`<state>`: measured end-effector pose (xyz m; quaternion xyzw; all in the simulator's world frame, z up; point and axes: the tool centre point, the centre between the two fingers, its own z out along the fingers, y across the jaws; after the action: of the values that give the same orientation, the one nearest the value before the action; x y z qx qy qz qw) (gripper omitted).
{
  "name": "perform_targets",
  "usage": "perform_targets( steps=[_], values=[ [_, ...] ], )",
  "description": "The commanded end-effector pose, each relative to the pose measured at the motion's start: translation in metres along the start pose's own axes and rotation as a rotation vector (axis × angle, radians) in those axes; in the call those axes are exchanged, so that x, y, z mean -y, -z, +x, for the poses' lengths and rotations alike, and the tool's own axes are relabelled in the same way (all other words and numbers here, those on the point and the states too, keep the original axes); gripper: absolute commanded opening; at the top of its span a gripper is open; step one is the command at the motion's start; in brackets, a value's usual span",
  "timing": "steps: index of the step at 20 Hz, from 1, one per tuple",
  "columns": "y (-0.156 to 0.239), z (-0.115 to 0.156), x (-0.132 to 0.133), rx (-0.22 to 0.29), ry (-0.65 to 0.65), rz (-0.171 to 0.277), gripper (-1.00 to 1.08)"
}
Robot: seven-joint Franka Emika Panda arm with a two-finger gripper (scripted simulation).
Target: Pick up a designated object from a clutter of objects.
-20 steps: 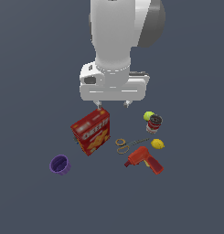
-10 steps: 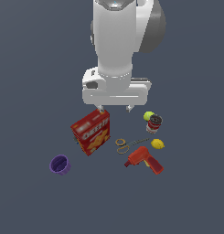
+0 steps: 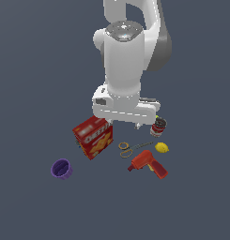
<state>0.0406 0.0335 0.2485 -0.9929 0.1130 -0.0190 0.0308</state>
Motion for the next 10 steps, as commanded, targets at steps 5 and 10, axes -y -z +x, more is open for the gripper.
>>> perform_targets(
  steps=[5,10],
  values=[
    [-0.039,0.014,0.02,-0.034,-0.173,0.037,1.08],
    [-0.07,0.022,0.034,-0.058,-0.311,0.065,1.08]
  ],
)
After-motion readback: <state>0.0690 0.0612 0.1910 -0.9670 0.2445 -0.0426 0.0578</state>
